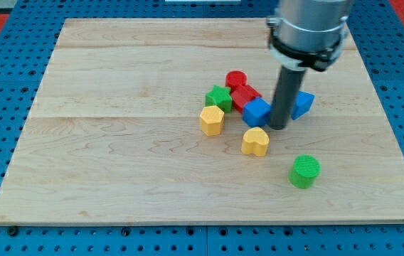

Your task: Arrange the red blocks vertically

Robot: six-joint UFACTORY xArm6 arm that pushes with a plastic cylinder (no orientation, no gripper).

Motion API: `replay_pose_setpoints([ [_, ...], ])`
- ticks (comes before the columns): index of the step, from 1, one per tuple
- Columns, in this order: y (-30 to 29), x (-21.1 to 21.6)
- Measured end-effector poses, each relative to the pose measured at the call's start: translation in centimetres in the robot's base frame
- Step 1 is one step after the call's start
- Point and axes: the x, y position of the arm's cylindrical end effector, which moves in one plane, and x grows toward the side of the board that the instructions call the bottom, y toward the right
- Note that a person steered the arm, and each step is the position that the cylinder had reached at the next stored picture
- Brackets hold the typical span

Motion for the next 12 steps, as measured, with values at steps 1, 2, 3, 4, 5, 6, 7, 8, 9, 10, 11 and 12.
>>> replay_pose_setpoints([
  [1, -4.2, -0.6],
  [2, -7.5, -1.0],
  [3, -6.7, -1.0],
  [4, -4.1, -1.3],
  [5, 0.8, -3.0],
  [6, 3.2, -5.0],
  [7, 1.0, -5.9],
  [8, 0.9, -6.2],
  [9, 0.9, -6.2],
  [10, 0.9, -6.2],
  [11, 0.7, -6.2],
  [12, 0.5, -6.5],
])
